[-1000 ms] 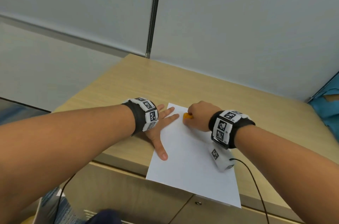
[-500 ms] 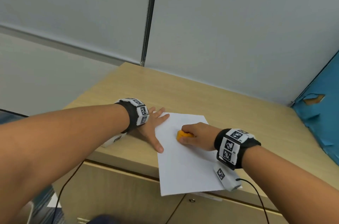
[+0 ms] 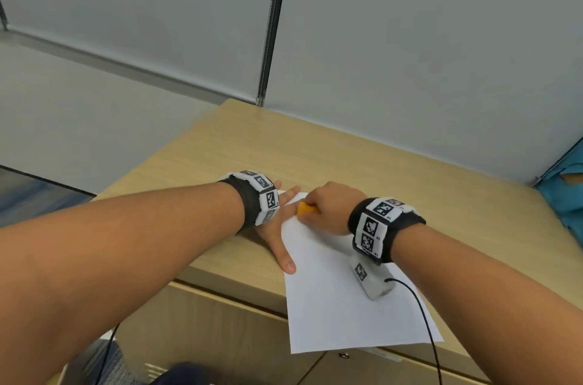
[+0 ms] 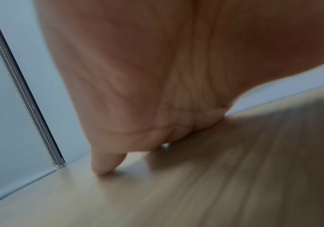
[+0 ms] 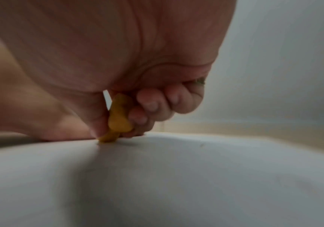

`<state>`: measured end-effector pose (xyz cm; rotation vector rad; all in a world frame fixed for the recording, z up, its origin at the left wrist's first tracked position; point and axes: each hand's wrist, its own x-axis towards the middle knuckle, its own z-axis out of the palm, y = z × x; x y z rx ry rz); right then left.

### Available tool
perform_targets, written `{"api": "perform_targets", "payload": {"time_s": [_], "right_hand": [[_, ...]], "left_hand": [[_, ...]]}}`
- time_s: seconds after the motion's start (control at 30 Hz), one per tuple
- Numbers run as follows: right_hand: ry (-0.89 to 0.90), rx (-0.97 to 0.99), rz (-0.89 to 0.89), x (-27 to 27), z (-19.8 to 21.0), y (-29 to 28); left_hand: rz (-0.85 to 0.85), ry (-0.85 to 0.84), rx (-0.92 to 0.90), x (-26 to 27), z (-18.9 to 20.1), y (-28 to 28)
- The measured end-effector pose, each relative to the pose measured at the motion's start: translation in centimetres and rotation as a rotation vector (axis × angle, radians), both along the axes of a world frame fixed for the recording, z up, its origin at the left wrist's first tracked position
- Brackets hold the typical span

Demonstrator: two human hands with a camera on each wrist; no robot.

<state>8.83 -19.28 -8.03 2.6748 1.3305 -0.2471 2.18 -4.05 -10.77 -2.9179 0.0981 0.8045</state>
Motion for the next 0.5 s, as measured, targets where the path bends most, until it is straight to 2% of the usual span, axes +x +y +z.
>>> {"api": "perform_targets", "payload": {"time_s": [0.07, 0.2, 0.37, 0.5], "right_hand": [[-0.076, -0.013, -0.012, 0.5, 0.0, 0.2], [0.192, 0.013, 0.115, -2.2, -1.1, 0.2], [-0.017, 0.034, -0.048, 1.1, -0.4, 0.1], [0.274, -0.033, 0.097, -1.6, -0.4, -0.1]], "left_hand": [[0.009, -0.01, -0.008, -0.1, -0.1, 0.0], [-0.006, -0.008, 0.03, 0.1, 0.0, 0.0], [0.002, -0.031, -0.013, -0.1, -0.2, 0.1], [0.0, -0.031, 0.013, 0.1, -0.2, 0.1]]}}
